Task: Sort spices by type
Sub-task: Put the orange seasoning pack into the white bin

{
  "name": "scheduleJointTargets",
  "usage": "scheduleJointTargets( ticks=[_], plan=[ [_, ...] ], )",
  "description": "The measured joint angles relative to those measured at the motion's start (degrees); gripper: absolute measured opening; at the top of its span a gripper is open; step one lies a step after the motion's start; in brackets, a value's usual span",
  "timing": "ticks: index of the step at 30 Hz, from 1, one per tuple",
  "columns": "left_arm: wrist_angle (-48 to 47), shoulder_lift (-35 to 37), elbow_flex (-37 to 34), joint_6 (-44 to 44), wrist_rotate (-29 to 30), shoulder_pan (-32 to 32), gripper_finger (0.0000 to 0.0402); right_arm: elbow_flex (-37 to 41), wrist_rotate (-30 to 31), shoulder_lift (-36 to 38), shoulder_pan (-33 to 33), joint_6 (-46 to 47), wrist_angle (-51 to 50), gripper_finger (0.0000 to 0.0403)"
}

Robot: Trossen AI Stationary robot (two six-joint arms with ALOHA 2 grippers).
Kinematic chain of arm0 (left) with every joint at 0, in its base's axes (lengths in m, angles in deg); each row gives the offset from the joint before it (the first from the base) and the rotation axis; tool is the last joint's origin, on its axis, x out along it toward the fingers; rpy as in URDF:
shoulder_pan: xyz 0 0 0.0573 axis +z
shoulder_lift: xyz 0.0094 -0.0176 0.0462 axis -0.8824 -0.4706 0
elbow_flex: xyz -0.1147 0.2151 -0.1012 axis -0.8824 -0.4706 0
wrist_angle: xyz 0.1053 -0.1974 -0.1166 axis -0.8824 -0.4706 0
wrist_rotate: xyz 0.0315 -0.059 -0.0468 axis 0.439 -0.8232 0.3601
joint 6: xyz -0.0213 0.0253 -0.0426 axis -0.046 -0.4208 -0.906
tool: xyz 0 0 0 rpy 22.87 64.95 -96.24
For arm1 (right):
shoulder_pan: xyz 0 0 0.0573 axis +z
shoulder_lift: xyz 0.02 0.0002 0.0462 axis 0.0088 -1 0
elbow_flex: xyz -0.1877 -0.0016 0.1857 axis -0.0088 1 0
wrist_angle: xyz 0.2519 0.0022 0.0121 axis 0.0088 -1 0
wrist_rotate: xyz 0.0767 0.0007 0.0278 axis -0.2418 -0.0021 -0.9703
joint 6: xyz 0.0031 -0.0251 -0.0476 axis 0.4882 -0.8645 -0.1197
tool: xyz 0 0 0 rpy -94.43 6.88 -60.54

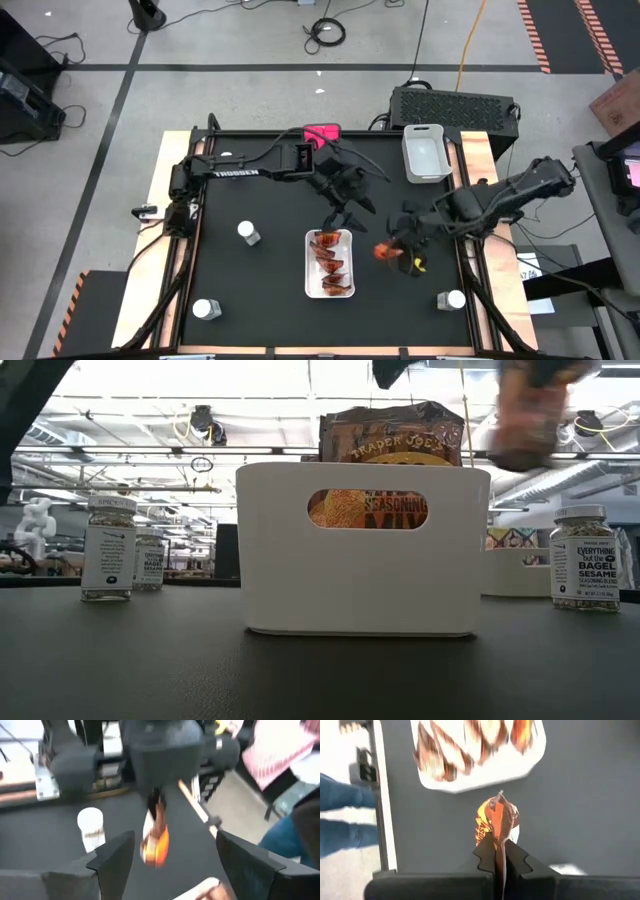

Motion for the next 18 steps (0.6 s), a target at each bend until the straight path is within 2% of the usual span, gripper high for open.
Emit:
scheduleJointTargets(
  ticks=[6,11,18],
  plan=[
    [1.2,-0.4,0.0,-2.6,4.6,-0.9,0.0283,-2.6,-0.2,0.0,-5.8,-7.8,2.9,0.0],
    [1.3,-1.1,0.0,-2.9,10.1,-1.3,0.0283,-3.8,-0.8,0.0,-9.1,-10.7,4.4,0.0],
    [3.0,-1.8,0.0,-4.2,10.4,-1.4,0.0272,-4.0,-0.9,0.0,-10.9,-12.4,4.8,0.0]
  ],
)
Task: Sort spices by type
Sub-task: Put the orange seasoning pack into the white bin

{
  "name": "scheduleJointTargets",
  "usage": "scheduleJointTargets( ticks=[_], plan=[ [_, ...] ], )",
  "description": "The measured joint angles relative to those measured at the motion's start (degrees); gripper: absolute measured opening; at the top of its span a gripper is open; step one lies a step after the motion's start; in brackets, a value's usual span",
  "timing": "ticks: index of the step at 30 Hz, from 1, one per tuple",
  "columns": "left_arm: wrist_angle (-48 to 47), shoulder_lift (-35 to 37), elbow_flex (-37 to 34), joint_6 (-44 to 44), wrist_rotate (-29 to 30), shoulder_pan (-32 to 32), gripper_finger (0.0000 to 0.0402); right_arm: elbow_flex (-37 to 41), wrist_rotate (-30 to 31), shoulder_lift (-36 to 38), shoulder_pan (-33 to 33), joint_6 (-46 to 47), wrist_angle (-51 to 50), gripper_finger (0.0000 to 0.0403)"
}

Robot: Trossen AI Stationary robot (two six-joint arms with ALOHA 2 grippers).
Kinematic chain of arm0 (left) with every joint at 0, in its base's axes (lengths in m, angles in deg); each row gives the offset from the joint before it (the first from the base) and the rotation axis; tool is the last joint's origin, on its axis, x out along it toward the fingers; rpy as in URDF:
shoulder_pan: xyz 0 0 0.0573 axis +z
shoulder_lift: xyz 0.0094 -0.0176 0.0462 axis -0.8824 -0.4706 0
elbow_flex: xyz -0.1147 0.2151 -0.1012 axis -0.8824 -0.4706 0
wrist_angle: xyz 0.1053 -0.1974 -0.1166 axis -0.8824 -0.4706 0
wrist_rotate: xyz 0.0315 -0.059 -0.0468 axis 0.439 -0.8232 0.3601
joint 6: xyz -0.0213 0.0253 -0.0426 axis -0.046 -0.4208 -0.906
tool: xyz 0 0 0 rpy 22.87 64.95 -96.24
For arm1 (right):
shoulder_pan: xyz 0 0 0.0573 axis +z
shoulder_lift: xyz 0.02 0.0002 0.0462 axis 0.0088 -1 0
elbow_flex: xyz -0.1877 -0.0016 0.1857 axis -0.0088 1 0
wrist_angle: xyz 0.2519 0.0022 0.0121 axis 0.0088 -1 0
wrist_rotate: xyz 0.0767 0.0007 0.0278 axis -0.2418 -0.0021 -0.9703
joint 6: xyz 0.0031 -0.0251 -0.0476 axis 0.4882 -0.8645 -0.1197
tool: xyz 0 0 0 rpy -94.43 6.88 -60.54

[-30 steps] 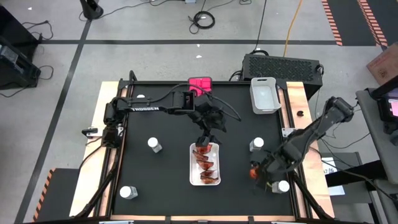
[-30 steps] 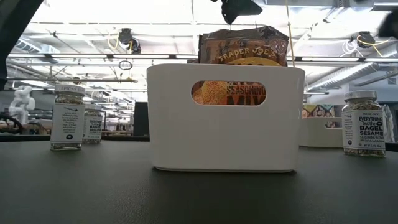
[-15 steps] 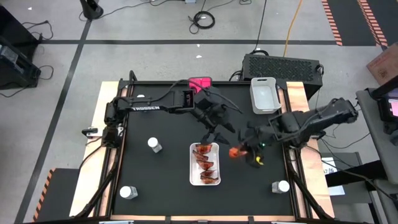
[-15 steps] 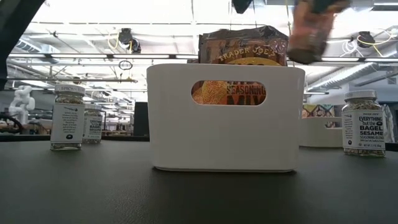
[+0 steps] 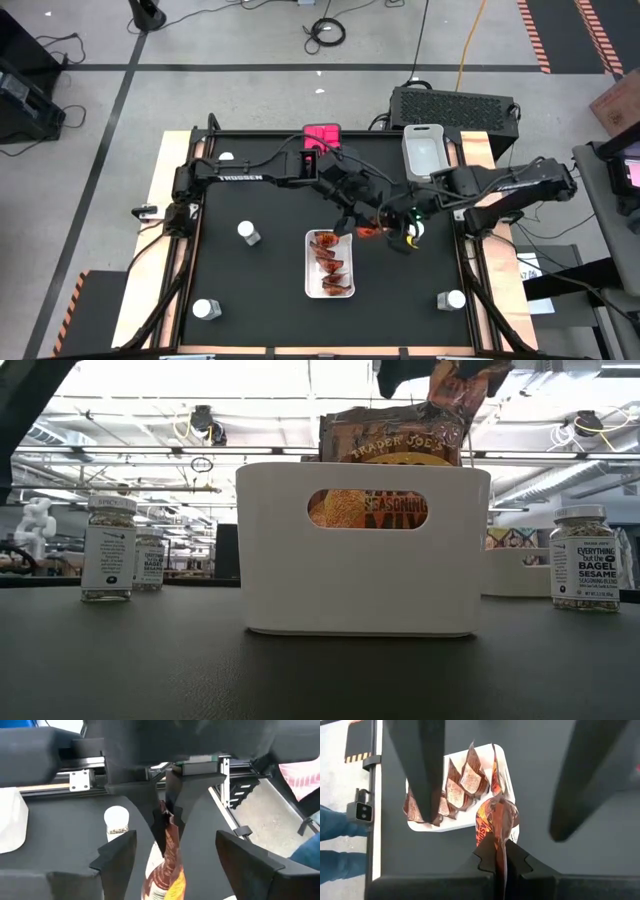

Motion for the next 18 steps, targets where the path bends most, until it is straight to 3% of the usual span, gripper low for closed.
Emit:
scheduleJointTargets(
  ticks=[7,18],
  plan=[
    [0.1,0.0,0.0,-1.1,0.5,-0.1,0.0203,0.0,0.1,0.0,-0.7,-1.6,0.3,0.0],
    [0.2,0.0,0.0,-1.4,1.3,0.0,0.0017,0.0,0.0,0.0,-0.7,-2.0,0.4,0.0]
  ],
)
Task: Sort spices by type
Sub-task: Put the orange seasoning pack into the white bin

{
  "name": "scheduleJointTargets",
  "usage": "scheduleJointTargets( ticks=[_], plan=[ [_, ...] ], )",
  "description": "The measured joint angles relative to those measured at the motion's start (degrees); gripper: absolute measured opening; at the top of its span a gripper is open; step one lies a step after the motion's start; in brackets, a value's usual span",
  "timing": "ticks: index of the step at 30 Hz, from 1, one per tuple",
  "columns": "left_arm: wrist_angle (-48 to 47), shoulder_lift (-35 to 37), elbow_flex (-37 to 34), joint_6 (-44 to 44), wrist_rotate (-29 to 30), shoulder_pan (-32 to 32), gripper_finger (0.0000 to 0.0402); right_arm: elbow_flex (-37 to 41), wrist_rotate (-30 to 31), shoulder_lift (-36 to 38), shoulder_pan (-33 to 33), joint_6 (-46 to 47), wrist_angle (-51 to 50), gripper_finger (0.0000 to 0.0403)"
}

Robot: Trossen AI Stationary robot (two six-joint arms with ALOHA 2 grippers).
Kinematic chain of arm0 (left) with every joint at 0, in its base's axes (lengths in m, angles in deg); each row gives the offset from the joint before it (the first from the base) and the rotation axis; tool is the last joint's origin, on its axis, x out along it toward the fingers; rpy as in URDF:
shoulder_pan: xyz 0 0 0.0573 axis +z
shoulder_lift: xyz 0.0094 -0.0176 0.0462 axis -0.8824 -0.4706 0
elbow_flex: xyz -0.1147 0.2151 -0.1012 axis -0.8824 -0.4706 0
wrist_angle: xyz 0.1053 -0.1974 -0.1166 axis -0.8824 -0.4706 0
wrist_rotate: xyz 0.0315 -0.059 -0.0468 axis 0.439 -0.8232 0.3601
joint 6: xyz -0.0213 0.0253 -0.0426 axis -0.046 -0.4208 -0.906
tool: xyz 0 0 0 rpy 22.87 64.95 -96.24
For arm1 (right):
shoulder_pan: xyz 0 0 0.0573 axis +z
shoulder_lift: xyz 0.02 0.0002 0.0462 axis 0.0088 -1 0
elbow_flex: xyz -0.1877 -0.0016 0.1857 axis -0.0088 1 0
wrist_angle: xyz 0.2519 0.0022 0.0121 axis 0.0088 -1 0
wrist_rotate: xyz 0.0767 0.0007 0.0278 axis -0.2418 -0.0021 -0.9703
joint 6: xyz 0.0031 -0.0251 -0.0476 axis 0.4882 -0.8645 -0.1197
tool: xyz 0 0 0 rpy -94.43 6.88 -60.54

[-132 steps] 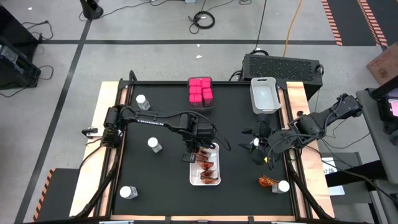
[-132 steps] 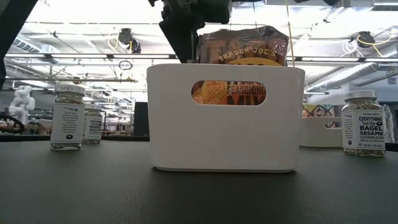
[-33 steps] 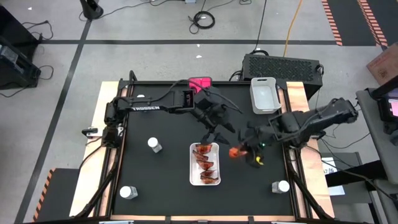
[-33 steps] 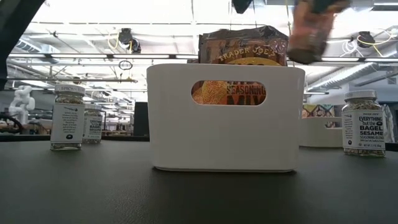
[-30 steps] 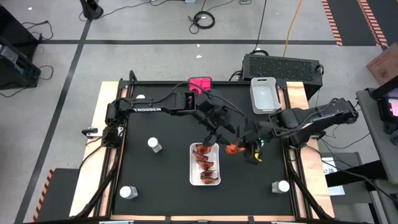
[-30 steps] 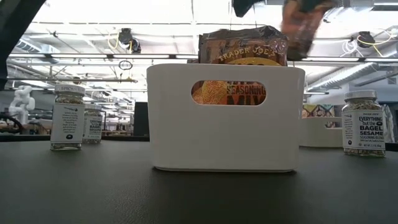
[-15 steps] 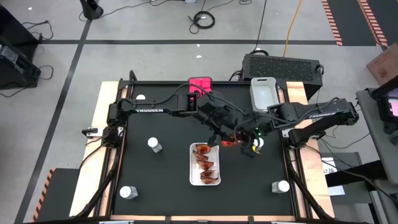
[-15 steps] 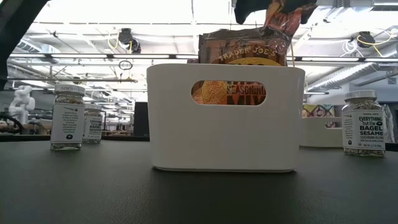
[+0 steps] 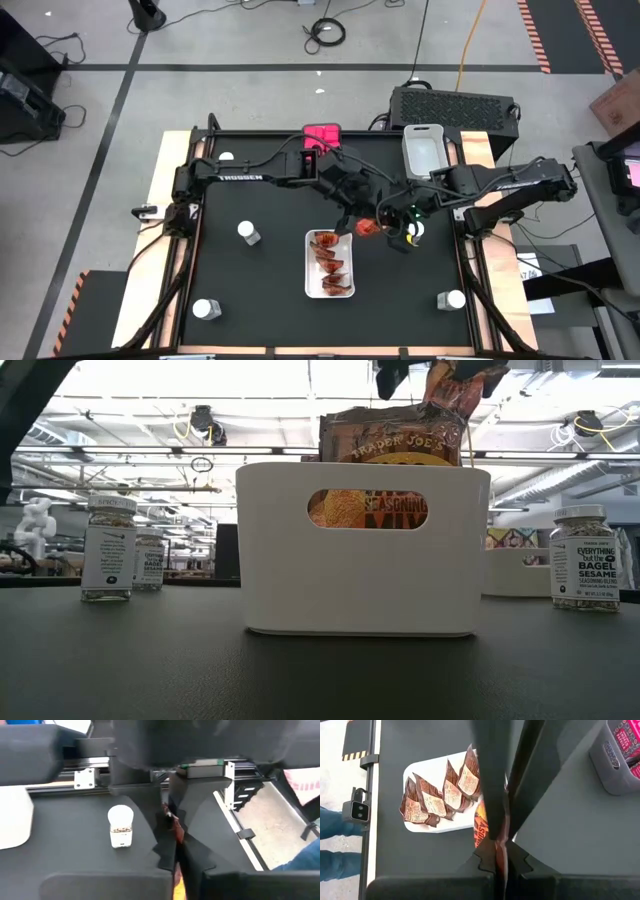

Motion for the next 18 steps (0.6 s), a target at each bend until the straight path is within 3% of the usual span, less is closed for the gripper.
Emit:
scheduleJointTargets(
  ticks=[9,18],
  plan=[
    [0.2,0.0,0.0,0.4,1.9,0.0,0.0003,0.0,0.0,0.2,0.0,0.5,-0.2,0.001],
    [-0.8,0.0,0.0,0.4,1.9,0.0,0.0001,-2.2,-1.2,4.2,0.0,0.5,-4.1,0.0126]
  ],
)
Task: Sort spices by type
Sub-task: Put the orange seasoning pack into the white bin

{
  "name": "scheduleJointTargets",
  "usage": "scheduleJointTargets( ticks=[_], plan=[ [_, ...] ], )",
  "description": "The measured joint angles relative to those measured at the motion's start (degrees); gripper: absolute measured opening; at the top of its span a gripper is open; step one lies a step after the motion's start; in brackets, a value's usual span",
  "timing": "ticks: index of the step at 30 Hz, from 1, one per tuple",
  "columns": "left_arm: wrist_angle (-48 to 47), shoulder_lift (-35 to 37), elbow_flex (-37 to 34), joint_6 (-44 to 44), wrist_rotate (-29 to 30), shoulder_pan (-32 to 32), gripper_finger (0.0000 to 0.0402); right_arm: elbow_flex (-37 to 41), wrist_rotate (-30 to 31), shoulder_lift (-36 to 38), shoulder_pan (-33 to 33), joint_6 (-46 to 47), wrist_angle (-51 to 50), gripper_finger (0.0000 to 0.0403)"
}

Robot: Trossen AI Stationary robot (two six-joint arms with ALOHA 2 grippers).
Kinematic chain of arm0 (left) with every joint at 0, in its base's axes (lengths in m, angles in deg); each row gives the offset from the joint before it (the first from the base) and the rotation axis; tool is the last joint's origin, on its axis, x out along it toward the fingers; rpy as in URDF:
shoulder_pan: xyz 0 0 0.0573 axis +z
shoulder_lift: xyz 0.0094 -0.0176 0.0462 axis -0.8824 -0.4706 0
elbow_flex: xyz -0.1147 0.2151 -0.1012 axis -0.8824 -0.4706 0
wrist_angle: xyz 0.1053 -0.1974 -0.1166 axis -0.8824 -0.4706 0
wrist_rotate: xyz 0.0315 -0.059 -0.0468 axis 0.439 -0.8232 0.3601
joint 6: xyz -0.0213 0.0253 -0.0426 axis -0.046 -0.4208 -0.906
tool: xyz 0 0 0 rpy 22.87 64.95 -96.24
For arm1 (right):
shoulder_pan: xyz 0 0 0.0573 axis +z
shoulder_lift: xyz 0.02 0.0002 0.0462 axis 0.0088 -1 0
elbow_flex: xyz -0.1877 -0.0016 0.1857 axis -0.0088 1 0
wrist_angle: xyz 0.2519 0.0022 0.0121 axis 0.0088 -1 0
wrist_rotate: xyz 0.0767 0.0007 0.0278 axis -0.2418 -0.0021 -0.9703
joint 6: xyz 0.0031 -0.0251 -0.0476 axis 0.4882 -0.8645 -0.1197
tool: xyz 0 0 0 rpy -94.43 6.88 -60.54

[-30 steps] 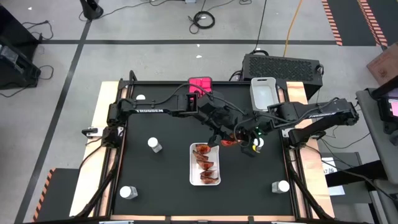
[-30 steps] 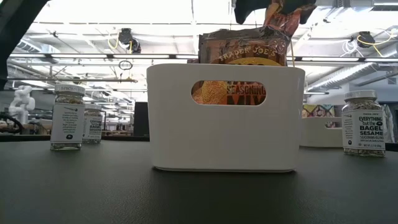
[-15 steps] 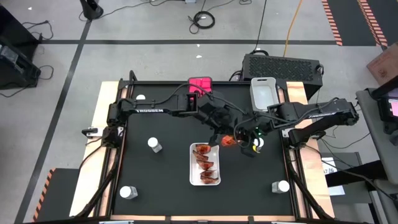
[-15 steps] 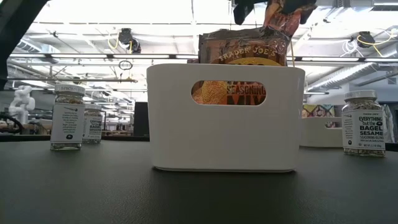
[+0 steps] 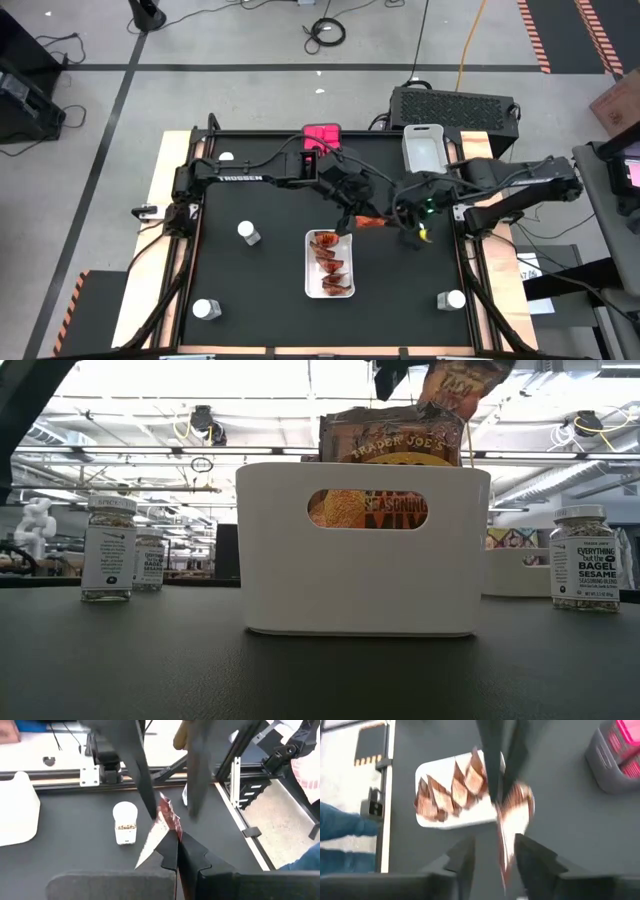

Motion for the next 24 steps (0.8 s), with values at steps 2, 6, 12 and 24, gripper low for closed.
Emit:
scheduleJointTargets(
  ticks=[2,6,12,24],
  plan=[
    [-1.3,0.2,0.0,0.0,0.0,0.1,0.0001,-0.4,0.0,1.9,0.0,0.4,-3.6,0.0154],
    [-6.6,2.2,0.0,2.8,-1.3,0.2,0.0001,-0.4,0.2,6.4,0.2,3.2,-9.2,0.0195],
    [-10.0,4.1,0.0,6.1,-4.0,0.0,0.0001,1.9,6.5,14.7,1.8,8.2,-9.3,0.022],
    [12.5,18.1,-19.4,0.5,-6.2,0.2,0.0,13.8,9.2,26.6,3.7,18.5,-1.3,0.0217]
  ],
)
